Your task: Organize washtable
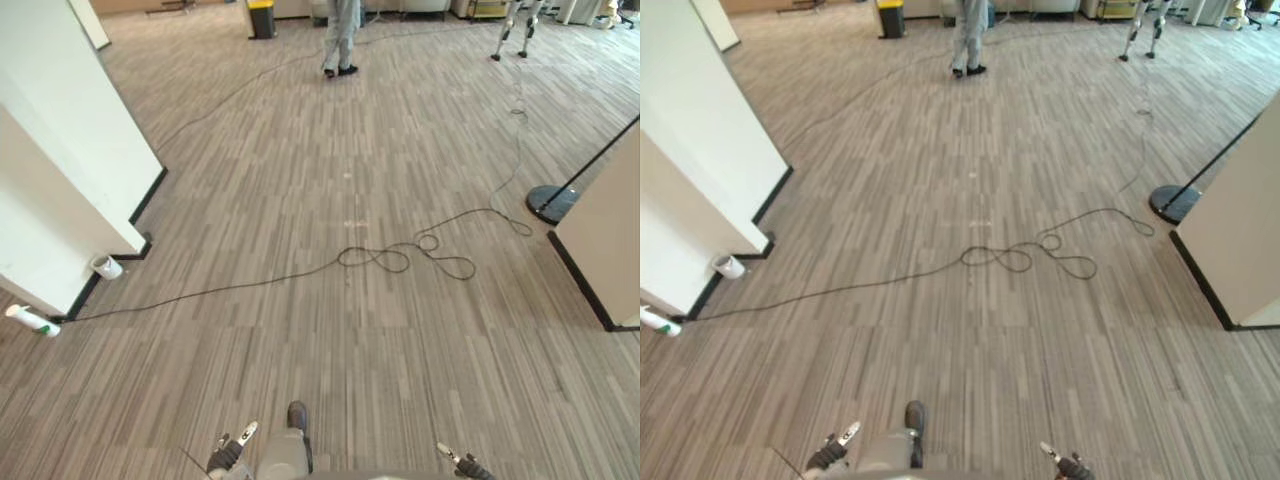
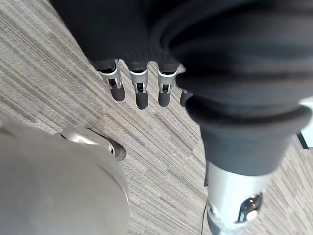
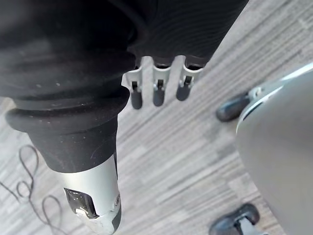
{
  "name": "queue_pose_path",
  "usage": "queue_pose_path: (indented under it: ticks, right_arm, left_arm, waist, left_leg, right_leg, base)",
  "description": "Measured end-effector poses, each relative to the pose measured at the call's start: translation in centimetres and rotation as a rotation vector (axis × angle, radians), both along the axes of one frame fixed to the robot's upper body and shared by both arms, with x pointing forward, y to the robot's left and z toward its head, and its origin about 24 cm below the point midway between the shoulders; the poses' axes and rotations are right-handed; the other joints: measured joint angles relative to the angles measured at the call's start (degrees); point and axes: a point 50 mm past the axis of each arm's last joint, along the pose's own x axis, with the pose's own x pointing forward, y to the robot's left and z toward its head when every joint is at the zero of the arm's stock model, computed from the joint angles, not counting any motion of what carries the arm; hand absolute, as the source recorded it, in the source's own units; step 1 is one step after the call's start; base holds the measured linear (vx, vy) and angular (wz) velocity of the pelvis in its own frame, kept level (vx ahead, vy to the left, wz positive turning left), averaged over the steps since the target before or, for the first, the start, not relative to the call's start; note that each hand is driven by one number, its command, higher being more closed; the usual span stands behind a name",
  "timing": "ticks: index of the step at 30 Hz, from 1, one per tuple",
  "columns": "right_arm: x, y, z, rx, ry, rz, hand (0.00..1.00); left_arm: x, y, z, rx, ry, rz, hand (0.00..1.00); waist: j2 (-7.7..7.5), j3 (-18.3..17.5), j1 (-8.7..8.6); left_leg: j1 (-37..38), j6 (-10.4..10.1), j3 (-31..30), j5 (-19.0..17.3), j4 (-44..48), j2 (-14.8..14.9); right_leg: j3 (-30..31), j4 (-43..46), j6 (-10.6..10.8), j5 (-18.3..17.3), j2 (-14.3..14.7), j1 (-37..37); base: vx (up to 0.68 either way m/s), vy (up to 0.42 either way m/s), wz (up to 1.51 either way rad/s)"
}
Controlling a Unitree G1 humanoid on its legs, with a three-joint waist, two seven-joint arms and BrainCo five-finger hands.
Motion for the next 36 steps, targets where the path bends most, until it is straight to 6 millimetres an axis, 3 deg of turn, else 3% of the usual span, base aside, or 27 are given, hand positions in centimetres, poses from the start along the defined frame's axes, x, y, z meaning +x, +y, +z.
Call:
queue_pose_path:
  ticks: [2,4,5,6,8,10,12,13,14,16,17,18,19,20,21,22,23,25,26,27,28,30,32,33,34,35,36]
  right_arm:
    - [0.0,0.2,0.0,0.007,0.001,-0.005,0.00]
    - [0.0,0.2,0.0,0.009,-0.002,-0.013,0.00]
    - [0.2,0.3,0.0,0.012,-0.009,-0.013,0.00]
    - [0.4,0.3,0.0,0.014,-0.020,-0.006,0.00]
    - [0.8,0.2,0.2,0.012,-0.041,-0.004,0.00]
    - [1.1,-0.2,0.3,-0.001,-0.057,-0.011,0.00]
    - [0.9,-1.3,0.5,-0.031,-0.057,-0.020,0.00]
    - [0.6,-1.3,0.5,-0.033,-0.054,-0.022,0.00]
    - [0.0,-1.3,0.4,-0.036,-0.045,-0.034,0.00]
    - [-1.4,-1.2,0.2,-0.032,-0.011,-0.063,0.00]
    - [-2.2,-0.8,0.1,-0.025,0.014,-0.068,0.00]
    - [-2.4,-0.8,0.1,-0.025,0.018,-0.068,0.00]
    - [-2.5,-1.3,0.2,-0.038,0.016,-0.069,0.00]
    - [-2.2,-1.9,0.4,-0.060,-0.002,-0.066,0.00]
    - [-2.1,-2.2,0.6,-0.068,-0.011,-0.064,0.00]
    - [-1.8,-2.4,0.7,-0.079,-0.021,-0.060,0.00]
    - [-1.4,-2.5,0.8,-0.087,-0.034,-0.051,0.00]
    - [-1.3,-2.3,0.7,-0.082,-0.025,-0.028,0.00]
    - [-1.0,-1.9,0.6,-0.068,-0.028,-0.019,0.00]
    - [-0.4,-1.5,0.5,-0.052,-0.028,-0.018,0.00]
    - [-0.1,-1.5,0.5,-0.050,-0.030,-0.015,0.00]
    - [0.6,-1.1,0.4,-0.033,-0.029,-0.010,0.00]
    - [0.3,-0.9,0.3,-0.026,-0.020,-0.010,0.00]
    - [0.4,-1.0,0.3,-0.032,-0.022,0.002,0.00]
    - [0.4,-1.1,0.4,-0.038,-0.019,0.020,0.00]
    - [0.4,-1.0,0.3,-0.037,-0.015,0.035,0.00]
    - [0.4,0.0,0.1,-0.013,-0.008,0.054,0.00]
  left_arm:
    - [-1.3,0.0,-0.3,-0.009,0.051,0.003,0.00]
    - [-2.1,0.2,-0.4,-0.008,0.085,-0.014,0.00]
    - [-2.6,0.4,-0.5,-0.003,0.112,-0.048,0.00]
    - [-2.6,0.5,-0.5,0.005,0.120,-0.082,0.00]
    - [-2.8,0.6,-0.5,0.014,0.135,-0.119,0.00]
    - [-2.2,0.5,-0.4,0.021,0.132,-0.155,0.00]
    - [-0.4,-0.4,-0.4,0.008,0.093,-0.178,0.00]
    - [0.0,-0.6,-0.4,0.004,0.082,-0.183,0.00]
    - [0.9,-1.1,-0.3,0.005,0.060,-0.208,0.00]
    - [1.5,-2.1,-0.3,-0.015,0.037,-0.214,0.00]
    - [1.3,-2.3,-0.3,-0.015,0.033,-0.207,0.00]
    - [1.2,-2.4,-0.3,-0.018,0.033,-0.201,0.00]
    - [1.0,-2.9,-0.4,-0.036,0.031,-0.172,0.00]
    - [0.8,-3.5,-0.5,-0.059,0.027,-0.124,0.00]
    - [0.7,-3.6,-0.5,-0.066,0.025,-0.100,0.00]
    - [0.6,-3.7,-0.5,-0.073,0.022,-0.063,0.00]
    - [0.5,-3.4,-0.5,-0.071,0.019,-0.031,0.00]
    - [0.7,-2.6,-0.3,-0.048,0.003,-0.028,0.00]
    - [0.6,-2.1,-0.2,-0.038,0.000,-0.030,0.00]
    - [0.6,-2.0,-0.2,-0.043,-0.008,-0.023,0.00]
    - [0.7,-1.8,-0.1,-0.045,-0.015,-0.018,0.00]
    - [1.5,-1.4,0.1,-0.035,-0.036,-0.035,0.00]
    - [1.9,-1.5,0.2,-0.023,-0.043,-0.080,0.00]
    - [1.9,-1.4,0.2,-0.020,-0.040,-0.092,0.00]
    - [1.9,-1.3,0.2,-0.017,-0.039,-0.089,0.00]
    - [1.9,-1.2,0.2,-0.016,-0.040,-0.087,0.00]
    - [1.8,-0.4,0.3,0.002,-0.038,-0.081,0.00]
  waist:
    - [-0.42,-0.06,1.36]
    - [-0.93,0.11,1.27]
    - [-0.84,0.52,1.11]
    - [-1.03,0.45,0.70]
    - [-0.92,0.53,-0.74]
    - [-0.58,0.70,-1.74]
    - [1.73,1.78,-3.40]
    - [2.10,1.95,-3.49]
    - [1.93,1.99,-3.58]
    - [1.25,1.80,-3.56]
    - [0.60,1.21,-3.84]
    - [0.68,0.74,-3.88]
    - [2.09,0.14,-3.74]
    - [3.78,-0.07,-3.78]
    - [4.45,-0.01,-3.81]
    - [5.18,0.19,-3.72]
    - [5.41,0.54,-3.47]
    - [4.48,0.75,-3.01]
    - [3.58,0.58,-2.84]
    - [3.17,0.64,-2.44]
    - [3.17,0.64,-2.08]
    - [2.36,1.12,-0.86]
    - [1.92,1.04,-0.17]
    - [2.56,1.05,-0.10]
    - [2.79,0.94,0.10]
    - [2.39,0.92,0.27]
    - [0.14,0.57,0.34]
  left_leg:
    - [3.82,2.33,2.82,-4.06,0.52,-1.74]
    - [8.63,3.09,3.36,-6.66,-2.46,-3.80]
    - [12.82,3.83,3.32,-8.31,-4.66,-5.26]
    - [16.72,4.86,2.84,-9.10,-6.69,-5.95]
    - [21.10,5.58,1.78,-9.92,-8.99,-6.07]
    - [24.84,6.28,0.37,-11.11,-10.56,-5.77]
    - [28.75,6.06,-2.40,-13.24,-12.33,-3.19]
    - [29.48,6.01,-2.97,-13.42,-13.06,-2.58]
    - [31.24,5.06,-3.28,-13.99,-14.41,-2.17]
    - [34.37,4.22,-4.16,-16.10,-15.42,-2.05]
    - [36.16,3.41,-4.60,-17.49,-13.76,-1.71]
    - [36.11,3.25,-4.31,-17.54,-11.77,-1.36]
    - [34.43,2.15,-3.55,-16.99,-5.37,-0.08]
    - [30.52,-1.06,-2.37,-15.14,5.55,1.56]
    - [27.99,-4.49,-1.98,-12.77,12.56,2.76]
    - [24.38,-8.36,-2.00,-6.84,22.24,4.33]
    - [19.20,-10.95,-1.04,-1.57,35.17,7.03]
    - [12.76,-9.45,4.96,-2.69,47.12,10.60]
    - [10.21,-7.06,7.74,-4.24,47.88,10.99]
    - [6.68,-5.04,10.60,-7.54,46.64,11.40]
    - [5.00,-4.81,11.71,-9.46,44.70,11.61]
    - [0.99,-4.00,11.89,-12.54,27.48,9.43]
    - [0.71,-4.30,8.69,-11.75,11.06,6.05]
    - [0.25,-5.08,3.90,-9.35,-3.11,4.48]
    - [-0.61,-5.86,1.73,-6.62,-5.89,4.30]
    - [-0.50,-5.24,1.46,-3.62,-5.00,3.68]
    - [0.28,-2.80,1.55,-1.39,-4.01,0.61]
  right_leg:
    - [3.40,18.67,0.17,1.56,-2.64,-7.36]
    - [3.80,33.14,0.59,6.72,-5.42,-12.82]
    - [3.94,43.77,-0.26,6.29,-6.45,-16.95]
    - [3.31,50.50,-1.21,3.43,-5.85,-20.23]
    - [-0.40,52.50,-2.14,-1.58,-4.23,-24.57]
    - [-4.87,48.19,-3.17,-4.93,-2.39,-29.45]
    - [-9.59,34.15,-4.00,-4.56,1.23,-34.58]
    - [-10.20,28.79,-3.99,-2.63,1.81,-35.51]
    - [-10.81,18.34,-3.77,2.31,2.06,-37.06]
    - [-10.73,9.18,-4.51,7.52,1.70,-38.76]
    - [-10.04,10.63,-7.06,13.38,1.84,-38.58]
    - [-10.08,11.97,-7.51,15.48,1.79,-38.50]
    - [-10.84,14.03,-8.03,15.17,2.55,-37.89]
    - [-11.26,13.27,-7.97,13.06,4.40,-35.37]
    - [-11.22,12.69,-8.54,12.24,5.51,-33.79]
    - [-10.66,11.42,-8.95,10.82,7.24,-30.95]
    - [-9.59,9.00,-9.41,9.45,9.68,-26.47]
    - [-7.07,4.65,-10.01,8.04,11.48,-18.47]
    - [-5.26,2.91,-9.77,7.53,11.42,-15.80]
    - [-2.84,0.76,-9.43,7.34,11.34,-12.40]
    - [-1.74,-0.30,-9.11,7.33,11.25,-11.22]
    - [0.29,-3.31,-7.13,6.14,9.64,-6.10]
    - [0.59,-4.98,-5.77,4.67,7.97,-3.49]
    - [1.11,-6.20,-4.55,2.92,7.41,-1.25]
    - [1.39,-6.39,-3.49,1.65,7.15,-0.12]
    - [1.55,-6.36,-2.73,0.81,6.46,0.77]
    - [1.76,-4.84,-0.93,-0.44,3.15,1.63]
  base:
    - [0.51,0.325,-0.23]
    - [0.41,0.275,-0.14]
    - [0.55,0.311,0.00]
    - [0.56,0.282,0.12]
    - [0.45,0.120,0.29]
    - [0.48,0.037,0.41]
    - [0.53,-0.029,0.68]
    - [0.54,-0.052,0.80]
    - [0.44,-0.059,0.61]
    - [0.71,-0.156,0.60]
    - [0.85,-0.216,0.45]
    - [0.88,-0.248,0.19]
    - [0.71,-0.223,-0.07]
    - [0.69,-0.229,-0.15]
    - [0.55,-0.173,-0.25]
    - [0.69,-0.169,-0.39]
    - [0.68,-0.150,-0.55]
    - [0.67,-0.138,-0.68]
    - [0.66,-0.122,-0.89]
    - [0.53,-0.078,-0.85]
    - [0.53,-0.013,-0.94]
    - [0.49,0.070,-0.64]
    - [0.44,0.160,-0.25]
    - [0.56,0.293,-0.21]
    - [0.49,0.297,-0.16]
    - [0.53,0.347,-0.15]
    - [0.42,0.280,-0.17]
